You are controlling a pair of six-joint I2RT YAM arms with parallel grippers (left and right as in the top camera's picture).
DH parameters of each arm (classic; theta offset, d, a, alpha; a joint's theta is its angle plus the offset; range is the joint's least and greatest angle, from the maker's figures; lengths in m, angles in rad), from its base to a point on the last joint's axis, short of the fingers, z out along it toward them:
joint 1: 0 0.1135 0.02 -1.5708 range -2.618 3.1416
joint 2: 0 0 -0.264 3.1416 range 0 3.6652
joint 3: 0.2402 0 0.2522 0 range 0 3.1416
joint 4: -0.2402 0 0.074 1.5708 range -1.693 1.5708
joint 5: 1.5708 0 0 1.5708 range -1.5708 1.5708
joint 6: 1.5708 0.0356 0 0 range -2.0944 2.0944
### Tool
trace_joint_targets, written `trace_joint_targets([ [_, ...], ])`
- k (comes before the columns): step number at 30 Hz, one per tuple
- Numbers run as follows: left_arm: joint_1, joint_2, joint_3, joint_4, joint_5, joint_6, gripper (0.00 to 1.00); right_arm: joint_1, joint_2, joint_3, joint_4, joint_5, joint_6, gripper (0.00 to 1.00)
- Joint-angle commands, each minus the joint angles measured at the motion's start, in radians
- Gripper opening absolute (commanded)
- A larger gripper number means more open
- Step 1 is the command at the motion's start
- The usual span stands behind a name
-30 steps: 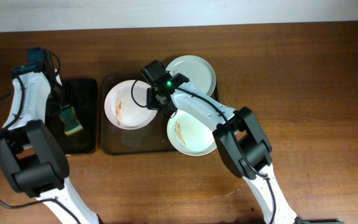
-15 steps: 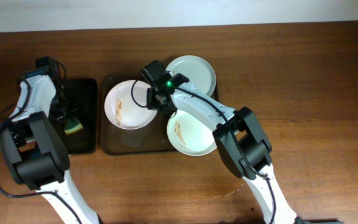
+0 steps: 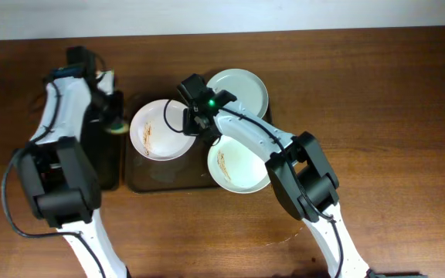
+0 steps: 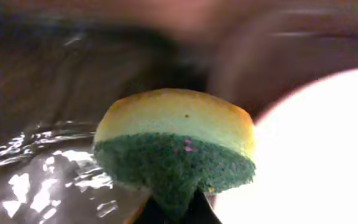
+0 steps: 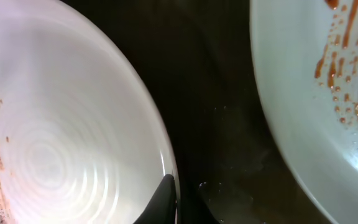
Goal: Clean dirty plates on tray and stack at the side
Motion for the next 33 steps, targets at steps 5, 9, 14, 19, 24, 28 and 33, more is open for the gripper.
trace_joint_targets([
  [5, -0.179, -0.030, -0.041, 0.089, -0.039, -0.023, 0.01, -0.029, 0.023, 0.003, -0.021, -0.074, -0.013, 0.04],
  [9, -0.179, -0.024, -0.211, 0.192, -0.064, -0.027, 0.01, -0.037, 0.023, 0.003, -0.018, -0.101, -0.028, 0.04],
  [14, -0.210, -0.024, -0.280, 0.108, 0.162, 0.007, 0.01, -0.038, 0.023, 0.003, -0.008, -0.101, -0.028, 0.04],
  [19, -0.168, -0.024, -0.280, 0.291, 0.076, -0.064, 0.01, -0.038, 0.023, 0.003, -0.006, -0.101, -0.028, 0.04],
  [24, -0.157, -0.024, -0.280, 0.280, -0.097, -0.097, 0.01, -0.038, 0.023, 0.003, 0.002, -0.101, -0.028, 0.04],
  [28, -0.164, -0.024, -0.280, 0.120, 0.419, 0.042, 0.01, -0.038, 0.023, 0.003, 0.002, -0.109, -0.028, 0.04],
  [33, -0.154, -0.024, -0.280, 0.373, 0.110, -0.158, 0.01, -0.038, 0.023, 0.003, 0.002, -0.109, -0.028, 0.04],
])
